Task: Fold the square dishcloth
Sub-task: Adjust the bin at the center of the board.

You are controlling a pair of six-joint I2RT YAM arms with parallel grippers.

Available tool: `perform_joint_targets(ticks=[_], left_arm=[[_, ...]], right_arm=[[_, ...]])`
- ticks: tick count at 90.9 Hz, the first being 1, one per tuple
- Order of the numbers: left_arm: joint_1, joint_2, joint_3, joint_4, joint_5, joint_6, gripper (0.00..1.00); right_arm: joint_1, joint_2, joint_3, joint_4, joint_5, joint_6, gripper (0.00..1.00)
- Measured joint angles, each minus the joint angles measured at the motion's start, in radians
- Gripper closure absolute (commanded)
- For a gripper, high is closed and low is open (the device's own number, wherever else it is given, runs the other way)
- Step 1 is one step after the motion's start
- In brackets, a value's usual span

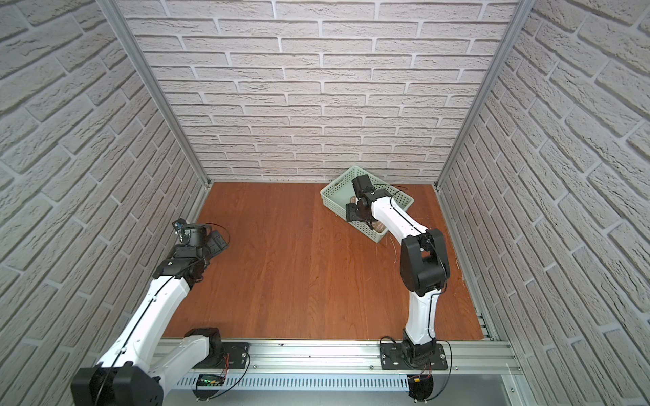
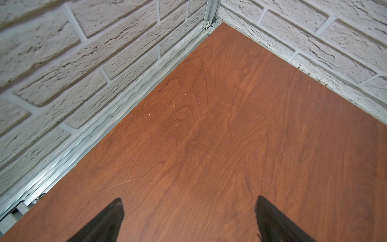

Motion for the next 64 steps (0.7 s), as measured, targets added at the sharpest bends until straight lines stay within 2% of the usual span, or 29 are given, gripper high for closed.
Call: perform_joint_targets(ticks=[18,28,34,64], left_arm=[[0.000,-0.004,0.000,-0.014,-0.010,0.000,0.02],[0.000,-0.008,0.000,-0.018,-0.017,0.000,0.02],[0.000,-0.009,0.000,-0.018,-0.021,-0.001,0.02],[0.000,-0.011,0.000,-0.020,-0.025,-0.001,0.02]], right_arm=[[0.000,0.062,0.047,-0.040,0.008,-0.010,0.53],[0.000,0.091,0.062,-0.053,0.010,-0.016,0.63],[0.000,0.095,0.062,-0.060,0.015,-0.021,0.73],[0.002,0.094,0.068,-0.072,0.018,-0.034,0.74]])
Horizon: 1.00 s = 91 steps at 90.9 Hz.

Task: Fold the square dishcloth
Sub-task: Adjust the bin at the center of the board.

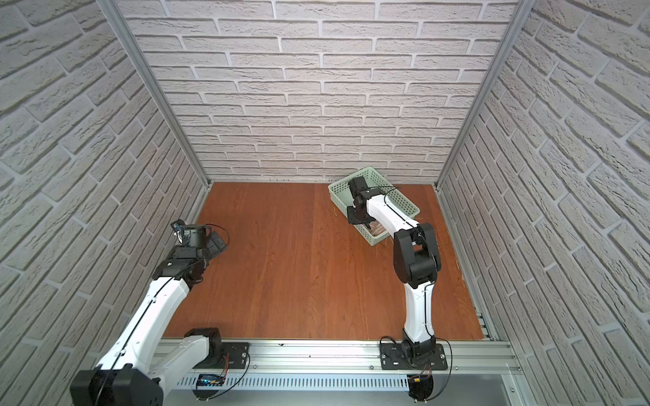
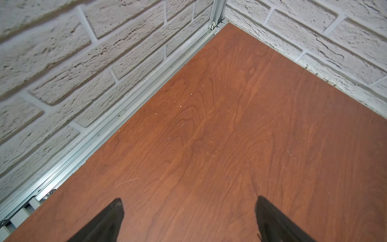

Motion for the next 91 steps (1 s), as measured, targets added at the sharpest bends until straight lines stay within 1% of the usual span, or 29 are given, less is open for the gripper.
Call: perform_joint_targets(ticks=[15,19,24,31,36,46,65,70,84,91], left_arm=[[0.000,-0.007,0.000,-0.005,-0.003,0.000,0.02],[0.000,-0.010,0.000,-0.007,-0.004,0.000,0.02],[0.000,-0.013,0.000,-0.007,-0.005,0.000,0.02],[0.000,-0.014,0.000,-0.008,-0.008,0.000,0.02],[0.000,-0.015,0.000,-0.010,-0.009,0.000,0.02],[0.000,-0.015,0.000,-0.014,-0.010,0.000,0.02],[0.000,-0.015,0.000,-0.023,-0.010,0.000,0.02],[0.000,-0.015,0.000,-0.024,-0.011,0.000,0.02],[0.000,-0.015,0.000,-0.029,-0.011,0.000,0.02],[0.000,-0.016,0.000,-0.029,-0.011,0.000,0.02]], right_arm=[[0.000,-0.007,0.000,-0.010,0.008,-0.002,0.73],[0.000,-0.007,0.000,-0.011,0.009,-0.002,0.74],[0.000,-0.009,0.000,-0.013,0.008,-0.002,0.79],[0.000,-0.010,0.000,-0.013,0.010,-0.006,0.90],[0.000,-0.014,0.000,-0.006,0.009,-0.019,0.92],[0.003,-0.032,0.000,-0.006,0.027,-0.013,0.92],[-0.002,-0.068,0.000,-0.043,0.062,-0.003,0.89],[-0.002,-0.073,0.000,-0.043,0.066,-0.003,0.86],[-0.002,-0.077,-0.003,-0.042,0.065,-0.003,0.86],[-0.002,-0.077,-0.007,-0.040,0.065,-0.003,0.84]])
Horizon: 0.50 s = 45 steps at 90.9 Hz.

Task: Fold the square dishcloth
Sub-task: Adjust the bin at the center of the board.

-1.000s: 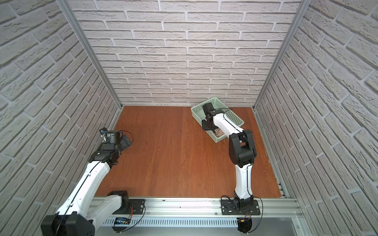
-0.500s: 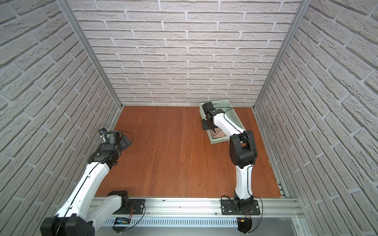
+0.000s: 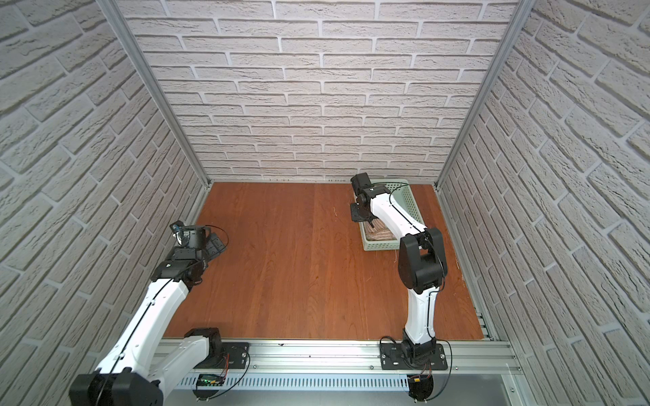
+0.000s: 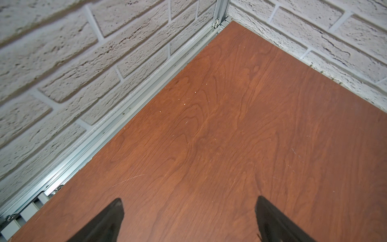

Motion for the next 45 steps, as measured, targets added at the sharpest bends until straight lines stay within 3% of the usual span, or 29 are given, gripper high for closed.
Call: perform_joint_targets(ticks=[22,45], left_arm=[[0.000,-0.005,0.000,-0.012,0.000,0.000,0.02],[0.000,-0.025,0.003,-0.029,-0.001,0.000,0.02]], right_arm=[[-0.008,0.000,-0.021,0.011,-0.001,0.001,0.96],[-0.010,-0.020,-0.020,-0.007,0.018,-0.002,0.97]])
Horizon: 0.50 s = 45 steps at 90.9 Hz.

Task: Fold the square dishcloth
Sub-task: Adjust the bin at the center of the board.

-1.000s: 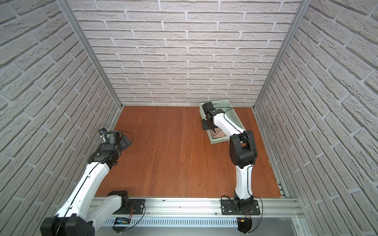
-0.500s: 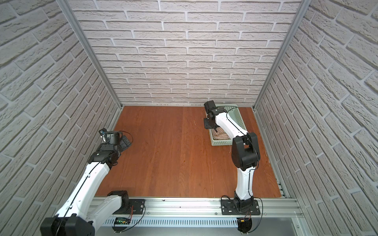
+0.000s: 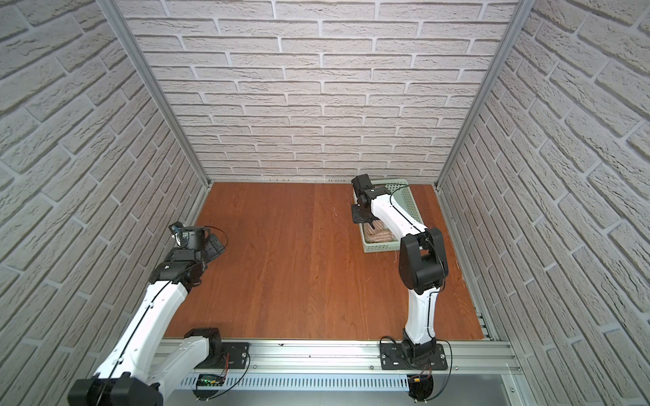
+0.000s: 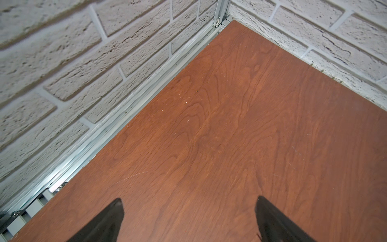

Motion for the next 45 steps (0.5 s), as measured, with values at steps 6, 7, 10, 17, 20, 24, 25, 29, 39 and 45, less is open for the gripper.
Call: perform_joint_targets(ticks=[6,7,10,17,20,24,25,29,39,45], left_arm=[[0.000,-0.011,0.001,-0.003,0.000,0.000,0.02],[0.000,-0.013,0.001,-0.003,0.000,0.000,0.02],[0.000,-0.022,0.002,-0.006,0.000,0.000,0.02],[0.000,-0.041,0.009,-0.018,0.001,-0.002,0.02],[0.000,-0.051,0.014,-0.022,0.002,-0.003,0.02],[0.000,-0.064,0.020,-0.024,0.002,-0.008,0.02],[0.000,-0.067,0.022,-0.026,0.002,-0.009,0.02],[0.000,-0.079,0.031,-0.035,0.002,-0.015,0.02],[0.000,-0.100,0.052,-0.058,0.001,-0.034,0.02],[0.000,-0.106,0.070,-0.080,0.000,-0.045,0.02]], right_arm=[[0.000,-0.021,0.015,-0.023,0.011,-0.004,0.97],[0.000,-0.026,0.020,-0.029,0.014,-0.005,0.97],[0.000,-0.039,0.035,-0.041,0.019,-0.007,0.97],[0.003,-0.069,0.095,-0.076,0.034,-0.019,0.97],[0.005,-0.082,0.130,-0.088,0.039,-0.024,0.97],[0.006,-0.097,0.184,-0.106,0.043,-0.031,0.96],[0.006,-0.101,0.197,-0.109,0.043,-0.033,0.96],[0.009,-0.114,0.253,-0.119,0.043,-0.041,0.96],[0.026,-0.140,0.372,-0.147,0.034,-0.057,0.96],[0.046,-0.142,0.434,-0.167,0.027,-0.062,0.96]])
